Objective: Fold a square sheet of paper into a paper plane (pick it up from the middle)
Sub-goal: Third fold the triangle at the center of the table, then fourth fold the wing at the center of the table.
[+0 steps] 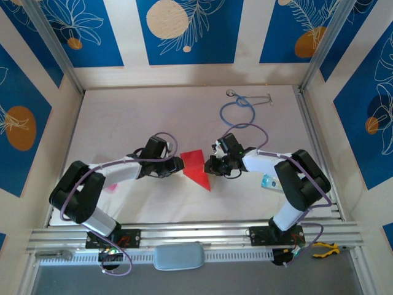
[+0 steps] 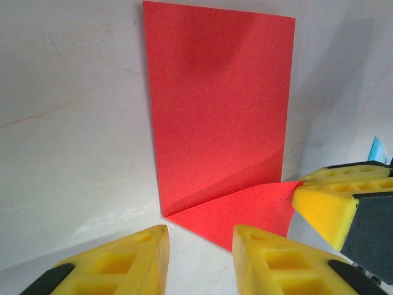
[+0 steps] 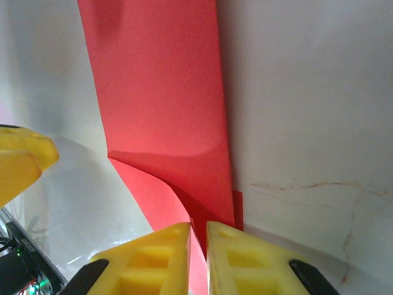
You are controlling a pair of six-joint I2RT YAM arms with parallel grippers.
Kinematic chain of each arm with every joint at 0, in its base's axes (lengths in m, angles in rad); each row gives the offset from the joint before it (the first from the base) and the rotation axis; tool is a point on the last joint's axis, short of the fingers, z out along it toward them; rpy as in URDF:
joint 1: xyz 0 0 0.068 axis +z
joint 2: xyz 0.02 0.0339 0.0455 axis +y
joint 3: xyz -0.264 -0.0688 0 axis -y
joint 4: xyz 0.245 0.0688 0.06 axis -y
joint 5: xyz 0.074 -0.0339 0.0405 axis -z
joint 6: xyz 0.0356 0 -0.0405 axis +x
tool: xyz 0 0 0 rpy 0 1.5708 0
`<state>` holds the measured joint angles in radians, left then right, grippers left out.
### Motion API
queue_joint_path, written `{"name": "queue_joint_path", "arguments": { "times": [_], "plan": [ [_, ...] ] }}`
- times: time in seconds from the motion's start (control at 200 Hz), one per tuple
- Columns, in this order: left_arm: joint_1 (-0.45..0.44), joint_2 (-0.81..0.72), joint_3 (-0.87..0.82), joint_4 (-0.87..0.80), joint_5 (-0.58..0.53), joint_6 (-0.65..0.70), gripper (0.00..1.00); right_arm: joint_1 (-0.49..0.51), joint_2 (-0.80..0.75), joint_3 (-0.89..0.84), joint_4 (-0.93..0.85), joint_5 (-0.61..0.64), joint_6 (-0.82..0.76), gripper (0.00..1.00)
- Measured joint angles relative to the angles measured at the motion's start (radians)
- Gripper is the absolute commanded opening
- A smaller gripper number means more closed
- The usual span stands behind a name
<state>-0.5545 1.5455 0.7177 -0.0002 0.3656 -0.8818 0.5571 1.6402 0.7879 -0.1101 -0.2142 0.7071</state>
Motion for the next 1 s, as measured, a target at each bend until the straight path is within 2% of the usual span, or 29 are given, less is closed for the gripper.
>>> {"name": "queue_joint_path", "arguments": {
  "times": [0.17, 0.26, 0.42, 0.725, 1.0],
  "plan": [
    [0.005, 0.000, -0.011, 0.013, 0.006, -0.005, 0.34, 0.002, 0.000, 0.000, 0.001, -0.007, 0.000, 0.06],
    [0.009, 0.000, -0.021, 0.026, 0.018, -0.013, 0.40, 0.002, 0.000, -0.001, 0.005, -0.012, 0.000, 0.03],
    [0.037, 0.001, -0.031, 0.058, 0.066, -0.027, 0.43, 0.002, -0.035, -0.029, 0.040, -0.043, 0.001, 0.01],
    [0.063, 0.069, -0.031, 0.167, 0.156, -0.070, 0.43, -0.017, -0.116, -0.099, 0.130, -0.111, 0.012, 0.00],
    [0.064, 0.103, -0.031, 0.204, 0.182, -0.105, 0.42, -0.043, -0.127, -0.140, 0.199, -0.151, 0.035, 0.00]
  ]
}}
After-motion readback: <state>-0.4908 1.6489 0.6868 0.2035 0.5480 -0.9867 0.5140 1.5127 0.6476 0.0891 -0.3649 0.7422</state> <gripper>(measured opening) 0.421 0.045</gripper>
